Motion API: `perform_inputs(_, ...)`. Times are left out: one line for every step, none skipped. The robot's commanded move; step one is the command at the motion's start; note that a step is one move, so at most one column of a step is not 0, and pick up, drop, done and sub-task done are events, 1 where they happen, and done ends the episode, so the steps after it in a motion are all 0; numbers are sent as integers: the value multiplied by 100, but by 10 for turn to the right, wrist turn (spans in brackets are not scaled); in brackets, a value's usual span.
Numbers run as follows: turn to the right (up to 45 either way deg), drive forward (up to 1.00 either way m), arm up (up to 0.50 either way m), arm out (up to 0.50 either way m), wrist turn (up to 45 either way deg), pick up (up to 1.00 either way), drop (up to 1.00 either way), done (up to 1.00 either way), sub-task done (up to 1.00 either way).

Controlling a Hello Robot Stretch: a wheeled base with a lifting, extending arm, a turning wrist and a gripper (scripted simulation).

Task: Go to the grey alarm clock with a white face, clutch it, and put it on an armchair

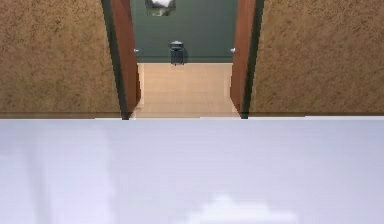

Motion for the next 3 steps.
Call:
perform_inputs(0,0,-38,0,0,0,0,0,0)
perform_inputs(0,0,-32,0,0,0,0,0,0)
perform_inputs(0,0,0,0,0,0,100,0,0)
